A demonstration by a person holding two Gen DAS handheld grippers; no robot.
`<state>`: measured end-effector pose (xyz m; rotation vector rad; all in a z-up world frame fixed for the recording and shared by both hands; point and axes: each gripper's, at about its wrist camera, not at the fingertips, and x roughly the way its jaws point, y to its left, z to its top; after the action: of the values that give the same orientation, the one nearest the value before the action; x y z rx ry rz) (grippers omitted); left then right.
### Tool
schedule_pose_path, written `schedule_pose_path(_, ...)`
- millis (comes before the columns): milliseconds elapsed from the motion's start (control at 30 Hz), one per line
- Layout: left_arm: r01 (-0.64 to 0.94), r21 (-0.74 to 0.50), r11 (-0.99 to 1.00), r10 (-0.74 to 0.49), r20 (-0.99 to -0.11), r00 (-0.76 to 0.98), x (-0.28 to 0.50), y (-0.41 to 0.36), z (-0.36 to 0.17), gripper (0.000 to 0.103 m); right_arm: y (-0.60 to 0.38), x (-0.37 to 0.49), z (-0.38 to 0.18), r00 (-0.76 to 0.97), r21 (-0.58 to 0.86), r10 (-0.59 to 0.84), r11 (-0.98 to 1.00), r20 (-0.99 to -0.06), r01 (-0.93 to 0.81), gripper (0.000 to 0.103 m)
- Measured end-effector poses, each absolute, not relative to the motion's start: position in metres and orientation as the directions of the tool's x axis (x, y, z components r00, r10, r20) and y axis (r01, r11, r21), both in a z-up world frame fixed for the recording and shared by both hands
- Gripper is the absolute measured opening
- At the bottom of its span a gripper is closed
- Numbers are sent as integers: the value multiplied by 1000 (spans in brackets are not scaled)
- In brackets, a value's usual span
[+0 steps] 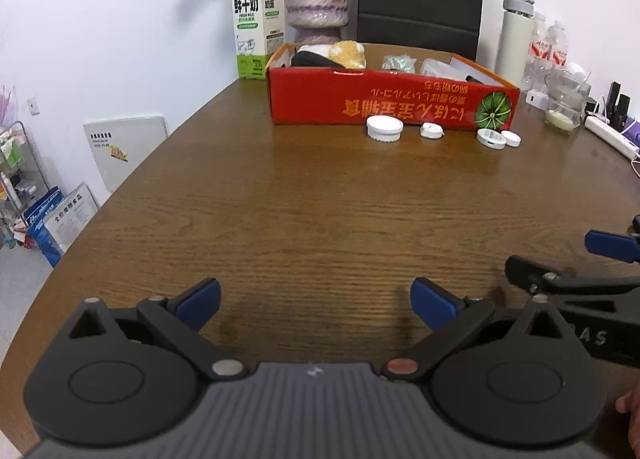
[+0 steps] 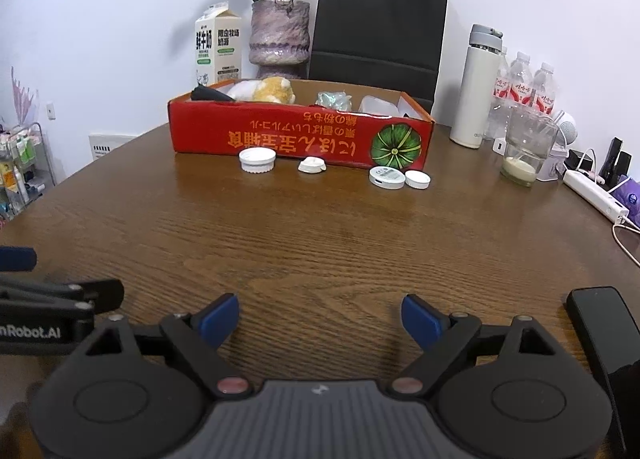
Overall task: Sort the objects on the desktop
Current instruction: 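Move both open tools back toward the white caps on the table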
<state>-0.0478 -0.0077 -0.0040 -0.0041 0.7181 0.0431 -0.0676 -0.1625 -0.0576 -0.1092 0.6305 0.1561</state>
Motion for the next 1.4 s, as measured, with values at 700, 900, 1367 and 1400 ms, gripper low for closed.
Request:
schedule_pose_path(700, -13, -42, 999, -17, -636, 772, -28, -2, 3, 103, -173, -43, -45, 783, -40, 114, 984, -612, -174, 88)
schedule_pose_path(900, -6, -46, 999, -21, -568, 823, -1, 6, 32, 103, -178, -17, -13, 819, -24, 117, 987, -562, -158, 88)
schedule_pose_path(1367, 95, -49, 994, -107, -544, 832, 68, -6, 43, 103, -188, 63, 3, 830, -4, 90, 994, -550, -111, 88)
schedule_pose_path(1400, 105, -45, 993, -112, -559, 821, 74, -9, 39, 103, -191, 69, -1, 824, 2, 88, 995, -560, -104, 88)
